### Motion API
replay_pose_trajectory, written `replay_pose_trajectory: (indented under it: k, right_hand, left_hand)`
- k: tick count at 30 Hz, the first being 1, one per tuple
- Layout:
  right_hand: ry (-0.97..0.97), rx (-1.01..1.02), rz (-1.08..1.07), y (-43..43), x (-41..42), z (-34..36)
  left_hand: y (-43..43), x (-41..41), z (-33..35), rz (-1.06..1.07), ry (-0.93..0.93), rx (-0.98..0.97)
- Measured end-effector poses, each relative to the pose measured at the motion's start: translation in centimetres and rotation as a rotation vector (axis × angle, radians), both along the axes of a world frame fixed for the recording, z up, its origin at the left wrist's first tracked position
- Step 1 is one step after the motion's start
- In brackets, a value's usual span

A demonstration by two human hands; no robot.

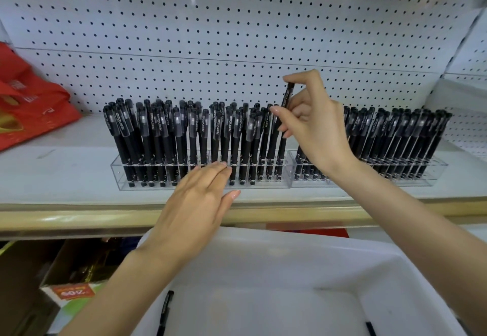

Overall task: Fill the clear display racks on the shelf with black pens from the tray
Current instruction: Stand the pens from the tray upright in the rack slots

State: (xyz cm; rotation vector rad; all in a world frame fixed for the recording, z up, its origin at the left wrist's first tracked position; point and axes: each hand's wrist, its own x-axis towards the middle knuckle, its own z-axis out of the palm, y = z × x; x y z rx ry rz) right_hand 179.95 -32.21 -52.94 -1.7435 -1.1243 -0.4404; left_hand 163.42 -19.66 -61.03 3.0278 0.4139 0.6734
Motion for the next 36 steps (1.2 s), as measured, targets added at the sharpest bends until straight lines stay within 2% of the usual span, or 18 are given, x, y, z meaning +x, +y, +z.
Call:
replay_pose_trajectory:
  k: [3, 9, 15, 21, 25, 28, 32, 34, 36]
  right_hand:
    - [0.061, 0.018, 0.031, 0.2, 0.2, -0.1]
    - [-0.01, -0.171, 0.037, 0.4, 0.5, -1.8]
    - [-0.143, -0.246, -0.033, -0.2, 1.2, -2.5]
    - [-0.117, -0.297, -0.027, -0.8, 1.1, -2.8]
    - [-0.108, -0.456, -0.021, -1.3, 0.6, -1.9]
    - [-0.02, -0.623, -0.028, -2.8, -0.5, -0.3]
    - [0.169, -0.555, 0.005, -6.9, -3.8, 1.0]
    - [0.309, -0.568, 0.095, -9.3, -6.6, -0.9]
    - [0.419, -0.698, 0.183, -12.2, -9.3, -4.5]
  left_hand:
    - [-0.3, 0.0, 0.2, 0.015, 0.009, 0.016]
    - [-0.3, 0.1, 0.1, -0.001, 0.033, 0.004]
    - [-0.6, 0.3, 0.2, -0.041, -0.02, -0.087]
    - [-0.7, 0.1, 0.5, -0.045, -0.015, -0.104]
    - [-0.4, -0.2, 1.3, -0.065, 0.059, -0.095]
    - [-0.7, -1.4, 2.2, -0.066, 0.142, -0.115]
    - [-2.3, -5.7, 2.4, -0.088, 0.185, -0.209]
    - [-3.6, -8.8, 1.6, -0.11, 0.223, -0.277]
    - [-4.9, -12.3, -0.1, -0.118, 0.219, -0.274]
